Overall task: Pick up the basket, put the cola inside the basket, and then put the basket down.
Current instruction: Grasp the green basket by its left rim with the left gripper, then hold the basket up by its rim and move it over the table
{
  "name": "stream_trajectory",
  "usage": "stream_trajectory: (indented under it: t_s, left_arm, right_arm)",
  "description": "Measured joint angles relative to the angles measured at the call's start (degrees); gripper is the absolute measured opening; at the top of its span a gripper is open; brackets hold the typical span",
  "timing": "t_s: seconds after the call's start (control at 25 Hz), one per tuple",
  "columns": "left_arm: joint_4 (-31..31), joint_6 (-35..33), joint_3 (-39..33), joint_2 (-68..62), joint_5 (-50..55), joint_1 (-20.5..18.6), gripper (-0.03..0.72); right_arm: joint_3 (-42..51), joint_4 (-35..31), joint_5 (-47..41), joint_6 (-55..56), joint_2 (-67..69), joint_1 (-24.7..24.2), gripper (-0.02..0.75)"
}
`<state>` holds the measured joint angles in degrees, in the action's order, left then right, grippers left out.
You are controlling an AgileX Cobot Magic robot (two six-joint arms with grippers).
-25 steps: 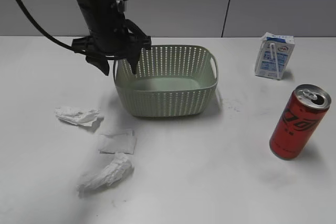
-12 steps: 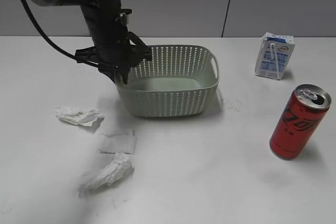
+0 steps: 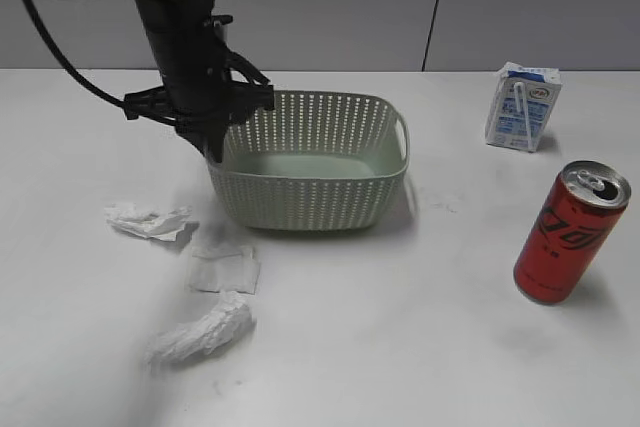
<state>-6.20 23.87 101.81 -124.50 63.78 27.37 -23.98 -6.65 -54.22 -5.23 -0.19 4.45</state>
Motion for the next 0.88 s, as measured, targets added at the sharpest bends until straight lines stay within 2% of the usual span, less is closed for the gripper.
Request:
stream_trajectory:
  t_s: [0.32,0.44,0.6,0.88]
  left_arm:
    - [0.49,-2.50,-1.90,12.92,3.59,0.97,-0.003]
    - [-0.15,-2.97,-7.20,17.81,1.84,2.63,-0.003]
    - [-1.67,-3.04,-17.89,24.25,-4.34,3.83,-0.003]
    - [-1.62,-3.00,-31.59,27.55,-11.09,3.82,-0.003]
  right_arm:
    - [0.00,0.00,0.00,0.00,0.00,0.00,0.572]
    - [-0.50,0.00,0.00,0.00,1.33,0.00,0.572]
    - [-4.44,-0.50,-0.93,0.30,6.89,0.00,0.572]
    - [-16.11,-2.02,-8.29,1.42,26.47,0.00,0.572]
